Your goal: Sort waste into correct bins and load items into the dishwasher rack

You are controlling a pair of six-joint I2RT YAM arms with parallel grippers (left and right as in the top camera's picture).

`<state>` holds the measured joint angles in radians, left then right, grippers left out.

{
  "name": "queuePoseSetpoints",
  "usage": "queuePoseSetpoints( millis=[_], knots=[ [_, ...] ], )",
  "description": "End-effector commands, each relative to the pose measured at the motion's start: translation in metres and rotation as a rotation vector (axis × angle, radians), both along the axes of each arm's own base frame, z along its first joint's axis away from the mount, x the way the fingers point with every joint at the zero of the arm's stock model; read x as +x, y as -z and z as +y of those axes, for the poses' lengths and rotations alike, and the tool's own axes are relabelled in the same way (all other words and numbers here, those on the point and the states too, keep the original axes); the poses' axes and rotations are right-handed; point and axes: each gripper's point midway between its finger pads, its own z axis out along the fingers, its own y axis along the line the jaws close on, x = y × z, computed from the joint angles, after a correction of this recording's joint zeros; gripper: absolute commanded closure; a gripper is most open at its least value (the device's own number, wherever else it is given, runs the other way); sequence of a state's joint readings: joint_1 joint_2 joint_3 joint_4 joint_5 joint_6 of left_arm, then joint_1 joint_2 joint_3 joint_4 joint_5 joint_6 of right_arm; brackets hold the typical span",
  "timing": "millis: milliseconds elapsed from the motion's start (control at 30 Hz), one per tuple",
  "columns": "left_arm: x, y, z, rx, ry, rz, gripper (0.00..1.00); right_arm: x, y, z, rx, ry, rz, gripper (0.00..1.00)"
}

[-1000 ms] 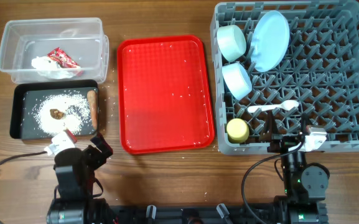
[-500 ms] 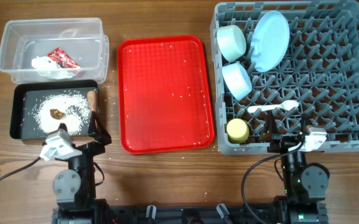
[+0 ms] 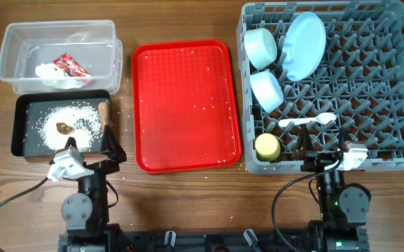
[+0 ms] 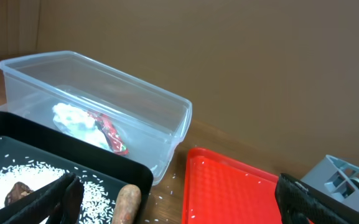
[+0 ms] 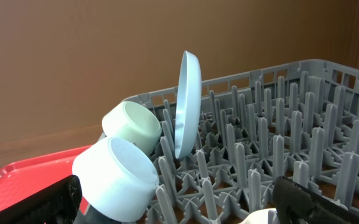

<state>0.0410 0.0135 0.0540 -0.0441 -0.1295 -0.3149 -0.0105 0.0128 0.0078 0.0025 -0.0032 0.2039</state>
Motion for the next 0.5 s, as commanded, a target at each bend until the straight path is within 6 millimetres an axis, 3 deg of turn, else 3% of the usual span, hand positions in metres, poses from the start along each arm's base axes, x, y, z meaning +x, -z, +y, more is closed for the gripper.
queuePoseSetpoints(
  millis=[0, 467],
  knots=[
    [0.0025, 0.0208, -0.0019, 0.018, 0.01, 0.039, 0.0, -0.0004, -0.0024, -0.0013, -0.014, 0.006, -0.013, 0.0],
    [0.0023, 0.0251, -0.002, 0.017, 0.011, 0.057, 0.0, -0.0004, -0.0024, -0.0013, -0.014, 0.006, -0.013, 0.0]
  ],
)
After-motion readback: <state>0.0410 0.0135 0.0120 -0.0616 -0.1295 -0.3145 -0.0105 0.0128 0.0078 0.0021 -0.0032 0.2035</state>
